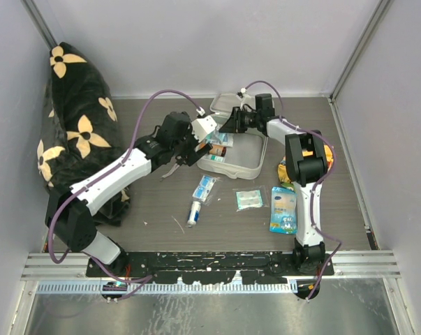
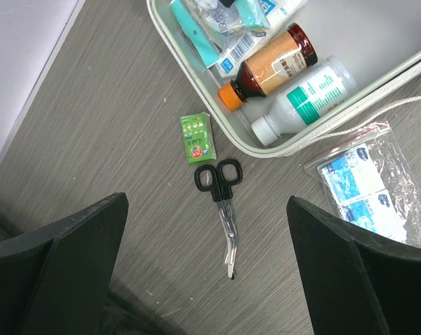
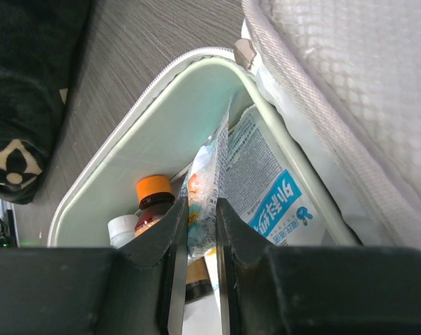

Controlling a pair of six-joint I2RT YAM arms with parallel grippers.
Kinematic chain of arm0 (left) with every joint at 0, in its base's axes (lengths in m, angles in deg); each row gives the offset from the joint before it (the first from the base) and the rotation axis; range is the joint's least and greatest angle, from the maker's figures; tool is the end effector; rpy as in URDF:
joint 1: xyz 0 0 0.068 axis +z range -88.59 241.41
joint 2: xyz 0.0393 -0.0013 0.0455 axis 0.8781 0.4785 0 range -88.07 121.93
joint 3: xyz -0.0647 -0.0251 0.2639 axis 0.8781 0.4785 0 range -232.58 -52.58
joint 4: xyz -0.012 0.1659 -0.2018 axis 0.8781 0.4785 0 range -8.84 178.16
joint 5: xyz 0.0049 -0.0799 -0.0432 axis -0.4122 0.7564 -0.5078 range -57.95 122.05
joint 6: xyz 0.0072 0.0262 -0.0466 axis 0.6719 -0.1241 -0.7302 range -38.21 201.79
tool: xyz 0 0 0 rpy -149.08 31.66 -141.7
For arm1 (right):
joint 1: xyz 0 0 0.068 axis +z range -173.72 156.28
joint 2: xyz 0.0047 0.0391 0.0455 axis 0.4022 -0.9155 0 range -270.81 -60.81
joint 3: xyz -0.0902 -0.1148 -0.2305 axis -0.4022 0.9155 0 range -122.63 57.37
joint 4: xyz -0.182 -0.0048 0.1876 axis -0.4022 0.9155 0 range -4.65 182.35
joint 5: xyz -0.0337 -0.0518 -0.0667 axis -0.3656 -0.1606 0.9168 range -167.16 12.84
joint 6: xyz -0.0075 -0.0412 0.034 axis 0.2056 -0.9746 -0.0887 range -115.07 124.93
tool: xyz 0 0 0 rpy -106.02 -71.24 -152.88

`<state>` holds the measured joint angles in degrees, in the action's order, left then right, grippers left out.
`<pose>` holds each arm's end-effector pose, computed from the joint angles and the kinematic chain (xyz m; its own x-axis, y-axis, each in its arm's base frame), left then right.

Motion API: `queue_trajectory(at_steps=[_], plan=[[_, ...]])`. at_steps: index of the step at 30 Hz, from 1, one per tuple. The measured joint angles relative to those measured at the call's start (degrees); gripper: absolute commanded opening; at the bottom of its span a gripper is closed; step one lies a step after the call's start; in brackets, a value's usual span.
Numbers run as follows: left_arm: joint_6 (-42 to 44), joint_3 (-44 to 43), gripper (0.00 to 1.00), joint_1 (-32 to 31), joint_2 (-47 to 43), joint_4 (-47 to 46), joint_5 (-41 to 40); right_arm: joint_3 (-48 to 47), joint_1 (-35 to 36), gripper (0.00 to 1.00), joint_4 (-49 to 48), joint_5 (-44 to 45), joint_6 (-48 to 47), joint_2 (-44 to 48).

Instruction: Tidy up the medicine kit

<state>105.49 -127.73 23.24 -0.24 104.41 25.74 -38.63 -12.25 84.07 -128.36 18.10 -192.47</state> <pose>0.2782 -0.2138 0.3180 -0.2035 0.6682 -0.7156 0.6839 0.6201 0.3845 0.4933 0.1284 0.1623 -0.7108 0.0015 -0.7034 -0.6090 0.4990 0.6165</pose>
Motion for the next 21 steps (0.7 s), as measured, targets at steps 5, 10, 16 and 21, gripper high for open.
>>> queue_trajectory(at_steps=[5, 10, 16, 21], plan=[[0.17, 0.52, 0.98, 0.00, -0.13, -0.24, -0.02, -2.38, 0.76, 0.31, 2.16, 1.03, -1.57, -1.27], [0.72, 0.74, 0.98, 0.00, -0.79, -0.33, -0.17, -4.37, 0.90, 0.39, 4.22, 2.51, -2.99, -1.62], [1.20, 0.85, 0.98, 0.00, -0.96, -0.37, -0.46, -4.72, 0.87, 0.46, 6.60, 4.52, -5.57, -1.60], [1.22, 0.96, 0.98, 0.00, -0.96, -0.39, -0.48, -4.70, 0.79, 0.51, 8.79, 6.38, -7.93, -0.76]])
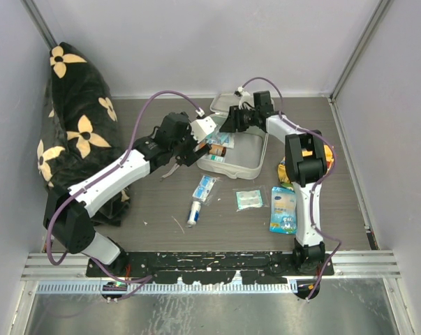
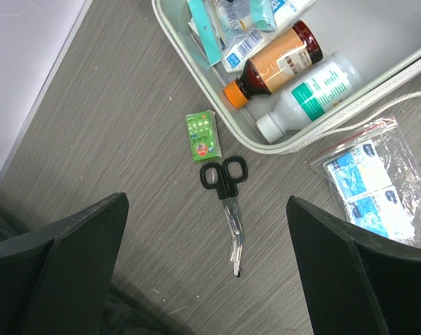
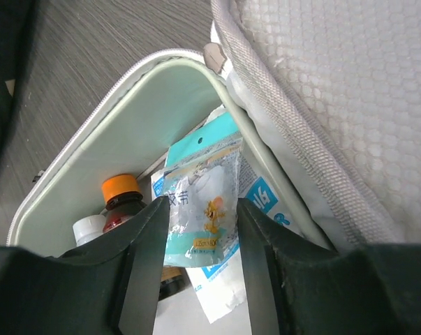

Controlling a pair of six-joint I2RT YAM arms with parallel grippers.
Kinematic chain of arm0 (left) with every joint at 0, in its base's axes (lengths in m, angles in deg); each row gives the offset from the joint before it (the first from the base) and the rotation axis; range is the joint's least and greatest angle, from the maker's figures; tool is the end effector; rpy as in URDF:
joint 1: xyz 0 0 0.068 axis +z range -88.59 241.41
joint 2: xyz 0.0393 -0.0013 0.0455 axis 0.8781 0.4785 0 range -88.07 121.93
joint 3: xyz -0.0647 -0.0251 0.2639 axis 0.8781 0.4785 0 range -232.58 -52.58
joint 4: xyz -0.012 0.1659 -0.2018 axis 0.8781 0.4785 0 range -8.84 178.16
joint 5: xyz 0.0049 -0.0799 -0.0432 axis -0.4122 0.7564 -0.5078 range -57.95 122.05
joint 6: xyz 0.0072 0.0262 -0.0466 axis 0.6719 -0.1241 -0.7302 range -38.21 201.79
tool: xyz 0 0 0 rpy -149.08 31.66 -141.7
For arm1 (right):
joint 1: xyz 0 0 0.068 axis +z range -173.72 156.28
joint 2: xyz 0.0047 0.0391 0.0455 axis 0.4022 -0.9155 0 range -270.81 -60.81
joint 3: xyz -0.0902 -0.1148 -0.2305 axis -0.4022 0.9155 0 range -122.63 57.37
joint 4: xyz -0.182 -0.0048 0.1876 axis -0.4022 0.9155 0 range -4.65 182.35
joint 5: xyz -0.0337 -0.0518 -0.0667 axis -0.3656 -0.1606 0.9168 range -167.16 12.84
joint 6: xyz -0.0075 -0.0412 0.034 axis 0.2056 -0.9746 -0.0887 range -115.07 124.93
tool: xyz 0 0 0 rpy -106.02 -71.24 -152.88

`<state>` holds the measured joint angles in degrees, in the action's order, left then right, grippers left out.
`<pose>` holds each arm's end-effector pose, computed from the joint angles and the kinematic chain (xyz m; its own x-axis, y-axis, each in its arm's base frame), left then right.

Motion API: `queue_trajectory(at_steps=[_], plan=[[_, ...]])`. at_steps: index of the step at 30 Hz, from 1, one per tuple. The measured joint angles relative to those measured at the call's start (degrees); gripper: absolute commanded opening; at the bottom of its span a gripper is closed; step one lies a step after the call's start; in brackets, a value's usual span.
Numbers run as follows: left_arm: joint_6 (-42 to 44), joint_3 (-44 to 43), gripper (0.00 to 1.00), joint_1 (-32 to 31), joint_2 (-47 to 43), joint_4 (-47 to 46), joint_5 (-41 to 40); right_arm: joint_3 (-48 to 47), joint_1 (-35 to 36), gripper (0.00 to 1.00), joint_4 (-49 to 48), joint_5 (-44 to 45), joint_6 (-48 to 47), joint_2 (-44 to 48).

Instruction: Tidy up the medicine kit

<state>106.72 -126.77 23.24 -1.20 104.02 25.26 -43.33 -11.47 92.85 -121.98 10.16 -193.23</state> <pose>0.2752 -0.2111 0.3184 -0.1875 0.6798 -0.7090 0.6806 0.6104 0.4053 0.4979 0.1338 0.1679 -0.6776 -0.0809 -0.7309 -0.6250 0.5871 0.5144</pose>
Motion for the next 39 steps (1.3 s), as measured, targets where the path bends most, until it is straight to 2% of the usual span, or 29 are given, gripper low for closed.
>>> queue_trajectory(at_steps=[6, 11, 26, 29, 32, 39], plan=[[0.00, 0.09, 0.98, 0.00, 0.00, 0.00, -0.11, 0.04, -0.74, 0.57, 1.38, 1.55, -1.75, 3.87], [-0.09, 0.09, 0.98, 0.35, 0.00, 0.02, -0.37, 0.74, -2.14, 0.67, 1.38, 2.34, -2.45, 8.66], [-6.45, -0.57, 0.98, 6.43, 1.51, 0.59, 2.89, 10.49, -8.50, 0.84, 5.42, 2.29, -5.20, 27.12], [-8.09, -0.57, 0.98, 7.58, 2.16, 0.68, 4.61, 11.74, -9.92, 0.89, 6.49, 1.79, -5.66, 30.71], [-9.38, -0.57, 0.98, 8.48, 2.84, 0.87, 5.97, 13.22, -11.26, 0.99, 6.91, 1.22, -6.25, 34.12], [-10.62, -0.42, 0.98, 9.49, 3.50, 1.31, 9.09, 18.53, -14.27, 1.00, 7.58, 0.74, -6.40, 40.68]])
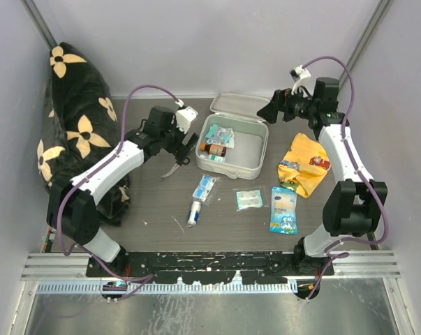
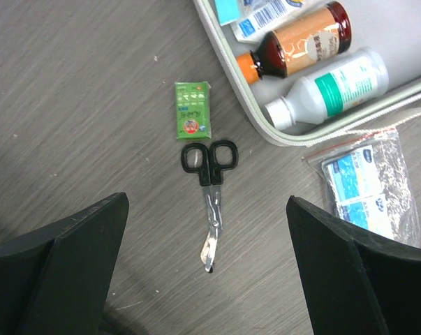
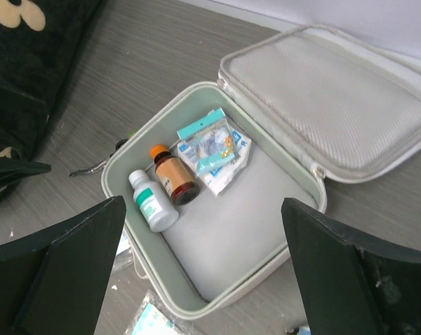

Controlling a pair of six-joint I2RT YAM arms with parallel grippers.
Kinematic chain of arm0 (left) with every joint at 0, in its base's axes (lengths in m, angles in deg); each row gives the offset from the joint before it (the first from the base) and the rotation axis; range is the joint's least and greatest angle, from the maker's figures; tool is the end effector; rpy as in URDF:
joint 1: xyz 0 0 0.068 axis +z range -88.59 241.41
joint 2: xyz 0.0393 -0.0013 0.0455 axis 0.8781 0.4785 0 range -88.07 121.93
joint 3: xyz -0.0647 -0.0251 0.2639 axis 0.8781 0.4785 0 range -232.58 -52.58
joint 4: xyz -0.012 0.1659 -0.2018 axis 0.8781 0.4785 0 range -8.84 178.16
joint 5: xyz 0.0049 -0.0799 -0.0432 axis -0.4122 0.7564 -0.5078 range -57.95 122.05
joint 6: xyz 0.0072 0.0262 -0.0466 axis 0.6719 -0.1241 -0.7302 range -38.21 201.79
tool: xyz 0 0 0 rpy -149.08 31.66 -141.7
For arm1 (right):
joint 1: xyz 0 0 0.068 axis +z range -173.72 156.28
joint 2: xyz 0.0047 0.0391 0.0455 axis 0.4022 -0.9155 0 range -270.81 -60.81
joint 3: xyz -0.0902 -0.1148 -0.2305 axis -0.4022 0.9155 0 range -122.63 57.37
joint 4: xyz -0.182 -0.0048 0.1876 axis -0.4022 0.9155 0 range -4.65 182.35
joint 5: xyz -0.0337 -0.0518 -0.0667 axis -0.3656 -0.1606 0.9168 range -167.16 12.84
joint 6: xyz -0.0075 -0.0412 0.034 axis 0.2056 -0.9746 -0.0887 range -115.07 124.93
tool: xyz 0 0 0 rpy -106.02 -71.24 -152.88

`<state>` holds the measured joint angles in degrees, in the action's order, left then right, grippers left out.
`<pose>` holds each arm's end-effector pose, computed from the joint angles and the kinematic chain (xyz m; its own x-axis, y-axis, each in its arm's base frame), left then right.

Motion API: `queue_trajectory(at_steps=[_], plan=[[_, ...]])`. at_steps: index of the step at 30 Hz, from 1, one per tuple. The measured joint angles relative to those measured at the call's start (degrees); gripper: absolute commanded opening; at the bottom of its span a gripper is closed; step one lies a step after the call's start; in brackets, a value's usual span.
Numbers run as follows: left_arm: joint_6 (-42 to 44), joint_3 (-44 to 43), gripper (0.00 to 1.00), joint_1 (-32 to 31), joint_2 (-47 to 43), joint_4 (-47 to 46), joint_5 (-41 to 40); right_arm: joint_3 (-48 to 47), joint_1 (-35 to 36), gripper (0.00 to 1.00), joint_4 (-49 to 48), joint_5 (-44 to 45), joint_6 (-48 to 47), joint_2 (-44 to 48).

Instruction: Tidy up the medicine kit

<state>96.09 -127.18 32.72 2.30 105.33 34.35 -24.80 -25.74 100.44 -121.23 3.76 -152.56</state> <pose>0.3132 -0.1731 0.2984 -0.4204 0.5115 -0.7494 0.6302 0.7588 0.1644 0.3708 0.0117 0.3542 -0.4046 -0.0004 -0.9145 -0.6147 0.7405 0.2717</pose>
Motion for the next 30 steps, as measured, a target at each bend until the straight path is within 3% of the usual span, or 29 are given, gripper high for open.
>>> queue_trajectory(at_steps=[7, 17, 26, 30], plan=[[0.04, 5.16, 0.99, 0.04, 0.00, -0.26, 5.73, 6.25, -4.28, 1.00, 0.52, -0.17, 3.61, 4.96], [-3.45, 14.29, 0.77, -0.70, 0.00, -1.68, 16.39, 14.80, -7.15, 1.00, 0.35, -4.26, 7.56, 8.72], [-6.40, 14.91, 0.58, -2.25, 3.61, -6.14, 20.39, 22.40, -7.15, 1.00, -3.06, -4.22, 6.05, 18.62], [-7.52, 14.32, 0.54, -2.54, 7.82, -6.97, 21.18, 22.91, -7.15, 1.00, -5.09, -4.24, 5.79, 20.00]])
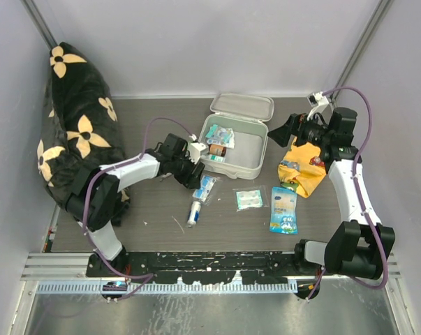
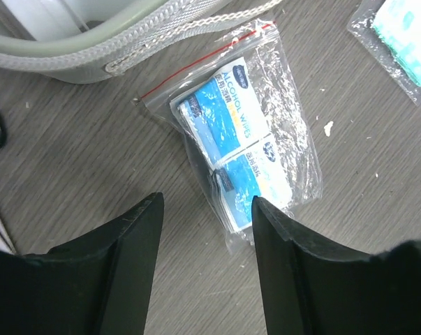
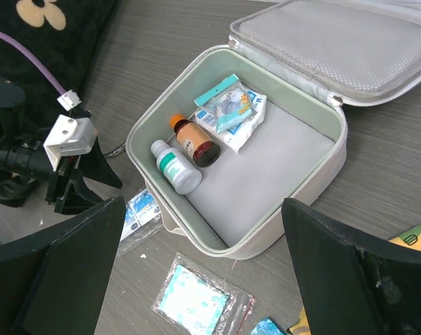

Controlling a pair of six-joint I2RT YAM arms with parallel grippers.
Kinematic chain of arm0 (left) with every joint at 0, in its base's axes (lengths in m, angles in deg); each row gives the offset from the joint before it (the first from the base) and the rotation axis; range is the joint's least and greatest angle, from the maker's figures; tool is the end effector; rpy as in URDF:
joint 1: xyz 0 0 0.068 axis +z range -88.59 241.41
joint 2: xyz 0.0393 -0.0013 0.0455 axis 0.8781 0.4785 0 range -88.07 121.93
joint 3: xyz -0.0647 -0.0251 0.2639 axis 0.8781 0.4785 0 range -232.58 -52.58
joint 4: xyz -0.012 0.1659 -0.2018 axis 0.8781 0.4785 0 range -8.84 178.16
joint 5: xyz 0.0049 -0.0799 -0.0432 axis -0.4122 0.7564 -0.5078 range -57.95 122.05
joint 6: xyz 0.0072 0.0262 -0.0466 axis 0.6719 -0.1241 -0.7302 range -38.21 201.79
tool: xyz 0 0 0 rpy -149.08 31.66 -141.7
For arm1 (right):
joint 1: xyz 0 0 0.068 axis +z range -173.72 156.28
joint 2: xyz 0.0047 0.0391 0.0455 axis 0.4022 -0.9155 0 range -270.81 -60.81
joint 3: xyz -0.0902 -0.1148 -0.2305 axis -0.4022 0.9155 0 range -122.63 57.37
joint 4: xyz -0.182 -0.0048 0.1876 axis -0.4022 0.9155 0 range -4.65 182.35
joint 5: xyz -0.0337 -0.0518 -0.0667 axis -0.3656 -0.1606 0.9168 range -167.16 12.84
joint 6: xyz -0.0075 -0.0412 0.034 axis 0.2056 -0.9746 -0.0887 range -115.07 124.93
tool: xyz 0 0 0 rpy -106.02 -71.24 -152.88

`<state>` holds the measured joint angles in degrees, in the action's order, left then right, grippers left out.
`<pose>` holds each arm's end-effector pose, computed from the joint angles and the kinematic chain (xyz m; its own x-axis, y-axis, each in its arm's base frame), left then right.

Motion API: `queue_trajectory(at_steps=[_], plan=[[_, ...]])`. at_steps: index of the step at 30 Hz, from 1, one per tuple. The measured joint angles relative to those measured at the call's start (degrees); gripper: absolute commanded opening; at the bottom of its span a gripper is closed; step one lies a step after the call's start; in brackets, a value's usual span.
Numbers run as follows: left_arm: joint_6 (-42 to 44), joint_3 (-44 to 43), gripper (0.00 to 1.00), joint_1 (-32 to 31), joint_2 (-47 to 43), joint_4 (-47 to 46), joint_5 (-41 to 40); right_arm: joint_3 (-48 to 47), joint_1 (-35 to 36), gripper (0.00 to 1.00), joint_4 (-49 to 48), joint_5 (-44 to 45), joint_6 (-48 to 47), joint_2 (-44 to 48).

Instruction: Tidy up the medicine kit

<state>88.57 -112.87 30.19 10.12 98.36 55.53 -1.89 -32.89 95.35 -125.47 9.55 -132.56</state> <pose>0.2909 -0.1930 0.1842 -0.6172 0.5008 -0.6068 0.7486 0.6112 -0.2569 0.2804 -0.0183 0.3324 -0.4226 0.1225 -0.8980 -0.5429 0.7592 0.3591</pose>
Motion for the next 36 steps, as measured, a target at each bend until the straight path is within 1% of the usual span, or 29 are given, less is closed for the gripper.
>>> queue_trajectory(at_steps=[4, 9, 18, 26, 32, 36], plan=[[-1.16, -0.61, 0.49, -0.28, 2.64, -0.66, 0.70, 0.92, 0.00, 1.00, -0.90, 0.04, 0.00, 0.00], [-2.80, -1.40, 0.39, -1.01, 4.70, -1.29, 1.49, 2.08, -0.02, 1.00, -1.27, 0.04, 0.00, -0.02], [-4.59, -1.75, 0.17, -1.46, 6.29, -1.79, 2.67, 2.23, -0.02, 1.00, -1.81, 0.00, -0.20, -0.44], [-5.31, -2.51, 0.01, -1.46, 6.58, -1.81, 4.22, 2.51, -0.07, 1.00, -1.84, 0.02, -0.92, -0.79], [-3.93, -4.33, 0.00, -1.46, 6.58, 0.44, 5.20, 2.64, -0.07, 1.00, -1.84, 0.09, -1.53, -1.14], [-0.20, -6.12, 0.00, -1.46, 6.32, 3.04, 6.45, 2.64, -0.07, 1.00, -1.84, 0.17, -1.60, -1.51]])
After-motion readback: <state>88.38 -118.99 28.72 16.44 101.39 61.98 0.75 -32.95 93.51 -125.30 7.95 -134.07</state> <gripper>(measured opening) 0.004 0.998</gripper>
